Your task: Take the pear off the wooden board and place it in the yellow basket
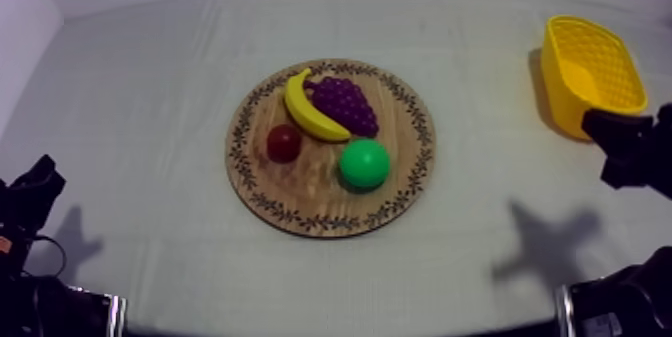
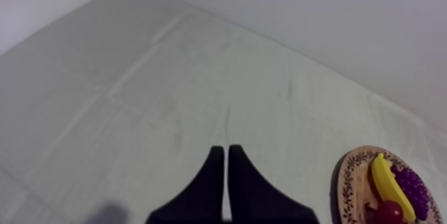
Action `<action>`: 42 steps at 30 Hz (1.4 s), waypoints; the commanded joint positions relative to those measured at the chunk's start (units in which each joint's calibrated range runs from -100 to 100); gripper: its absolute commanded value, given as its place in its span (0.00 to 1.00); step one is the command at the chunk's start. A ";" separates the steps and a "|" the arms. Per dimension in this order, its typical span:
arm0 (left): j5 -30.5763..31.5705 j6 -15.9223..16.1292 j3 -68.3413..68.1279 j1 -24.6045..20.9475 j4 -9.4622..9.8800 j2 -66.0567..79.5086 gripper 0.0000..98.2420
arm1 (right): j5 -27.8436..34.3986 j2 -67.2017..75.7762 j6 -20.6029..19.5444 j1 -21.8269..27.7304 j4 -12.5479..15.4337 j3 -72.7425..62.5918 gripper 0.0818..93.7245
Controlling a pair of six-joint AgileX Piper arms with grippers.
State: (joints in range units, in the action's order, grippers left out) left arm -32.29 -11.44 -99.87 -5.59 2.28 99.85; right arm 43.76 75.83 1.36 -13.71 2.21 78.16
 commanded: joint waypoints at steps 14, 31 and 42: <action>-0.04 -0.02 -0.02 -0.02 0.00 -0.02 0.00 | 8.28 -29.97 12.10 -5.29 5.85 -26.42 0.01; -0.04 0.00 -0.02 -0.02 0.00 -0.02 0.00 | 11.69 -62.13 9.80 -10.36 6.96 -37.33 0.36; -0.04 -0.01 -0.02 -0.02 0.00 -0.02 0.00 | 12.53 -70.26 13.06 -11.80 9.04 -39.61 0.54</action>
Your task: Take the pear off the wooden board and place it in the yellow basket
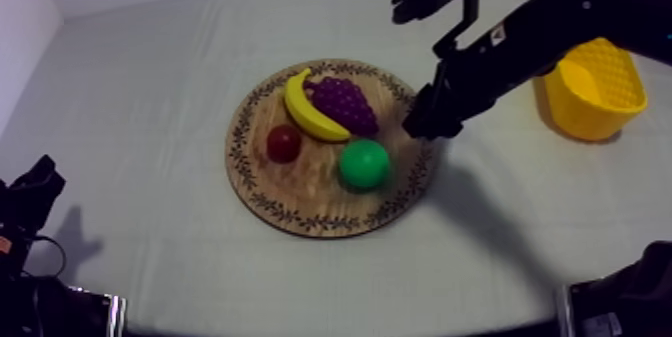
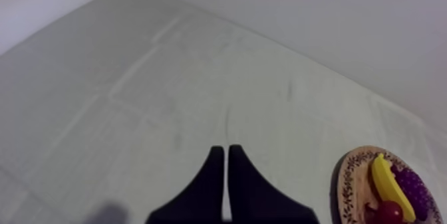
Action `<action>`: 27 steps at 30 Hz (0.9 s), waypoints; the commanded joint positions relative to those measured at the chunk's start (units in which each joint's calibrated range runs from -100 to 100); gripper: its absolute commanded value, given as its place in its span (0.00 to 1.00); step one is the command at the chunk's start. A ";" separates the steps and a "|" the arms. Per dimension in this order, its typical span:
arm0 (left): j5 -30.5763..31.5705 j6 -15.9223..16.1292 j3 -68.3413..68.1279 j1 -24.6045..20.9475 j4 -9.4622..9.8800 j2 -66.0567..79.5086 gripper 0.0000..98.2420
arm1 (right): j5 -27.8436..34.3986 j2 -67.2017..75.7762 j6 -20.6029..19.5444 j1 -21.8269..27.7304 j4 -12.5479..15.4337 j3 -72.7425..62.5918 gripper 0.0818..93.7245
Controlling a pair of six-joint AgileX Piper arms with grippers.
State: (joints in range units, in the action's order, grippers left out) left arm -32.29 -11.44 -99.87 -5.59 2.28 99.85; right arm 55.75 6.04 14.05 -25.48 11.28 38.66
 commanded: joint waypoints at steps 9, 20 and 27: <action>-0.04 -0.02 -0.02 -0.02 0.00 -0.02 0.00 | 2.71 -3.48 3.12 -0.40 1.08 -2.36 0.62; -0.04 -0.01 -0.02 -0.02 0.00 -0.02 0.00 | 5.22 -10.54 2.79 -3.81 1.23 -5.36 0.71; -0.04 -0.02 -0.02 -0.02 0.00 -0.02 0.00 | 5.46 -16.03 1.09 -5.80 -0.22 -8.98 0.73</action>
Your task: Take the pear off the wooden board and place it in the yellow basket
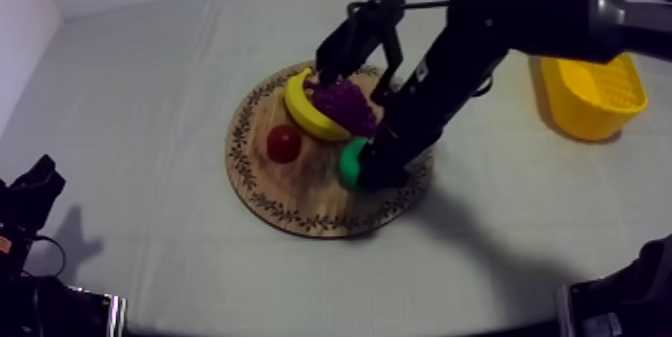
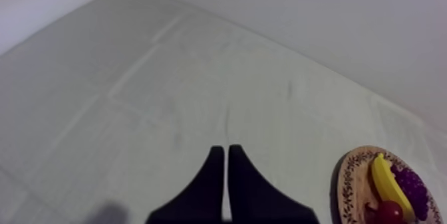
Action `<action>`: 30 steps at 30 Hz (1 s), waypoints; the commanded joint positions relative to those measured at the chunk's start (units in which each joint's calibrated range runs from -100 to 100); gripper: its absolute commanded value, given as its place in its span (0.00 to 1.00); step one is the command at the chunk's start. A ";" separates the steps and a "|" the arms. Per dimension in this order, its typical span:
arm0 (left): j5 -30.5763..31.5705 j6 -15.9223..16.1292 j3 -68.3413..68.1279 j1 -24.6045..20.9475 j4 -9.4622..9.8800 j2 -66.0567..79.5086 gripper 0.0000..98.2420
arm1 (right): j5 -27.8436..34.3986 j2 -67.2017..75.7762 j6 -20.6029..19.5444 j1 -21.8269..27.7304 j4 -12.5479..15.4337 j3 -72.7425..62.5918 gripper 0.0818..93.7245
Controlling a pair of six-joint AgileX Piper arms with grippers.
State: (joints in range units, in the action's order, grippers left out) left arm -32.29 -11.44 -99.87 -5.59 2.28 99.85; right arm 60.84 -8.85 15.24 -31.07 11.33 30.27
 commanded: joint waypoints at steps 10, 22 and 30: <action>-0.04 -0.02 -0.02 -0.02 0.00 -0.02 0.00 | 1.18 -7.84 -1.15 -0.92 -1.77 -4.51 0.77; -0.04 -0.02 -0.02 -0.02 0.00 -0.02 0.00 | 1.52 -14.90 -4.28 -0.32 -4.58 -9.72 0.77; -0.04 -0.02 -0.02 -0.02 0.00 -0.02 0.00 | 2.47 -17.72 -4.64 0.54 -5.30 -11.23 0.75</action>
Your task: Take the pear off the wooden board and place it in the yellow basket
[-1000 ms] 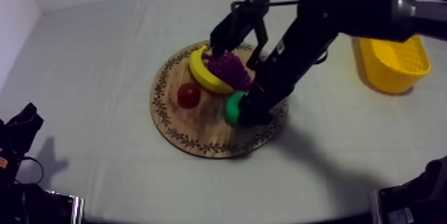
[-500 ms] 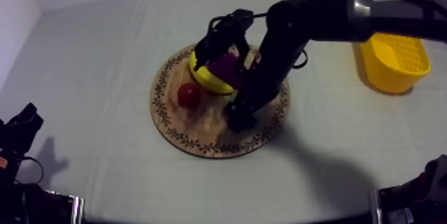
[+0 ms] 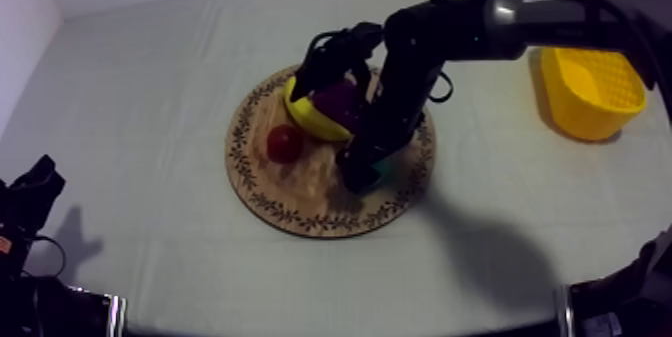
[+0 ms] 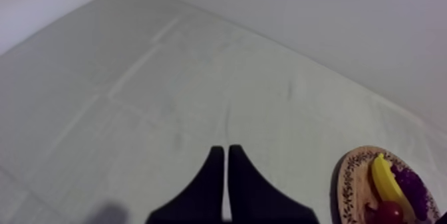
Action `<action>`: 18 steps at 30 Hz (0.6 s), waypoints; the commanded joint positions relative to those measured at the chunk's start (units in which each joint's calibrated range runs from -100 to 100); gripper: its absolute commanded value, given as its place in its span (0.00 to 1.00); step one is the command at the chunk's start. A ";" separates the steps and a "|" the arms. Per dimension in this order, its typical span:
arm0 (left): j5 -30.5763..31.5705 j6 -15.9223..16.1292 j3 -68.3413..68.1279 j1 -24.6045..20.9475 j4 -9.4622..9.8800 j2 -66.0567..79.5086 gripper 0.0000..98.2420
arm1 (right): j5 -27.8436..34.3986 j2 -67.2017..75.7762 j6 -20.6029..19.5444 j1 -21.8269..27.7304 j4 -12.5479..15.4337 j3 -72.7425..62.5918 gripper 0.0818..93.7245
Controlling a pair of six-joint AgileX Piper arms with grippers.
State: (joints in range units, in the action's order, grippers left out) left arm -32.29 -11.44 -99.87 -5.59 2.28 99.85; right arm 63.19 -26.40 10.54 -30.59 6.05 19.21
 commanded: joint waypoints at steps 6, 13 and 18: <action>-0.04 -0.02 -0.02 -0.02 0.00 -0.02 0.00 | 0.49 -1.69 0.97 0.06 0.13 -1.17 0.71; -0.04 -0.02 -0.02 -0.02 0.00 -0.02 0.00 | 0.43 -2.55 1.38 -0.01 0.41 -1.92 0.61; -0.04 -0.02 -0.02 -0.02 0.00 -0.02 0.00 | 0.00 -2.68 1.31 0.22 0.35 -2.04 0.52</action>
State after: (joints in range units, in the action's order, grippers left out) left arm -32.29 -11.44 -99.87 -5.59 2.28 99.85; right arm 63.53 -29.02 11.86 -30.42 6.51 17.13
